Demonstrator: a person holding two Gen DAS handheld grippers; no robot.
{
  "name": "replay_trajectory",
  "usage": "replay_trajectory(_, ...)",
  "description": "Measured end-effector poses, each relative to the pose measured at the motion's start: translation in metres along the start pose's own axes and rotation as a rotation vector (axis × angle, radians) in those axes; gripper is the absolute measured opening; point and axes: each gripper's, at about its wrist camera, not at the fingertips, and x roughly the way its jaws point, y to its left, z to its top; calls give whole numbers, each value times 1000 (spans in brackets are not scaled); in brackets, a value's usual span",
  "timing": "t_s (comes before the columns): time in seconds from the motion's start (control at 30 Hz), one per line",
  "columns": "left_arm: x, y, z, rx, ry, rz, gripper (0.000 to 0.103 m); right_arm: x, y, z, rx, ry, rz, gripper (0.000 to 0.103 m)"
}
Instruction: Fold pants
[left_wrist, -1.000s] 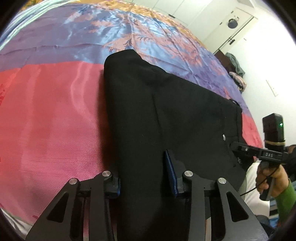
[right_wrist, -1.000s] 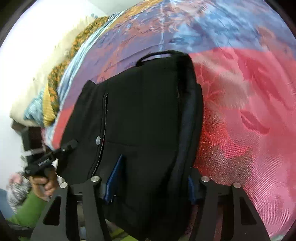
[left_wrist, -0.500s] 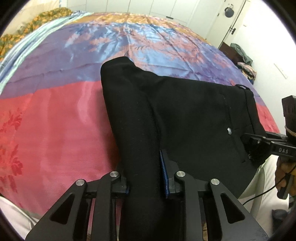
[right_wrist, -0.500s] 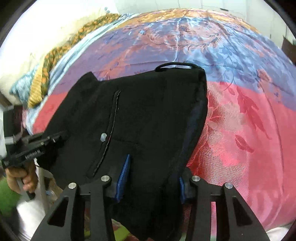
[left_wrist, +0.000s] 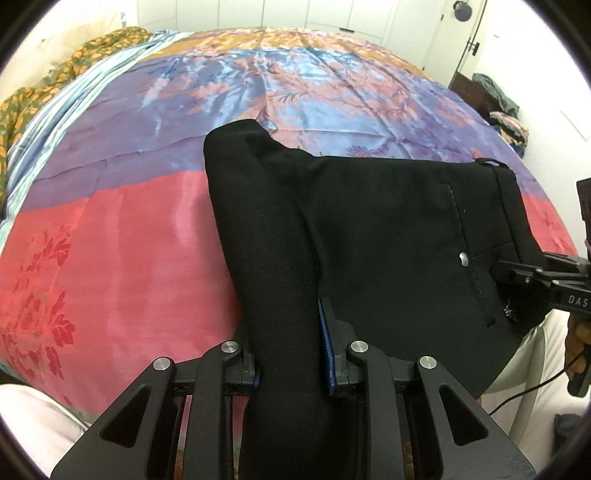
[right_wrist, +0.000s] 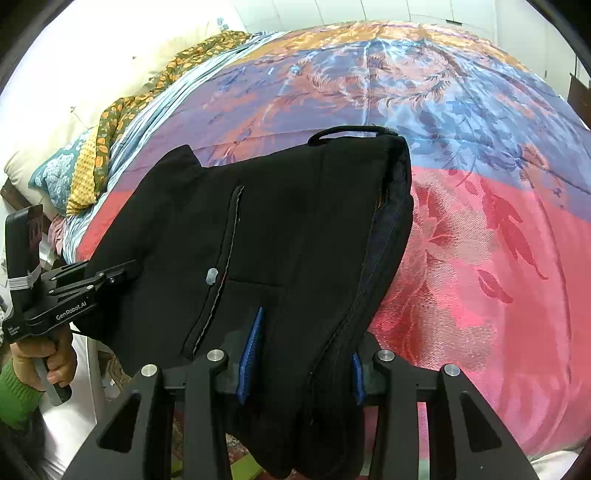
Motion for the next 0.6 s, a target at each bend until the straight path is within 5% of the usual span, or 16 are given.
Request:
replay_trajectory(0.33, -12, 0, 13, -13, -17, 1, 22, -8, 7, 6, -10, -18, 5, 37)
replay_trajectory(0.43, -23, 8, 37, -49, -54, -36, 21, -23, 20, 22, -43, -67, 45, 35)
replay_trajectory(0.6, -28, 23, 101, -27, -142, 9, 21, -31, 46, 87, -154, -151, 39, 35)
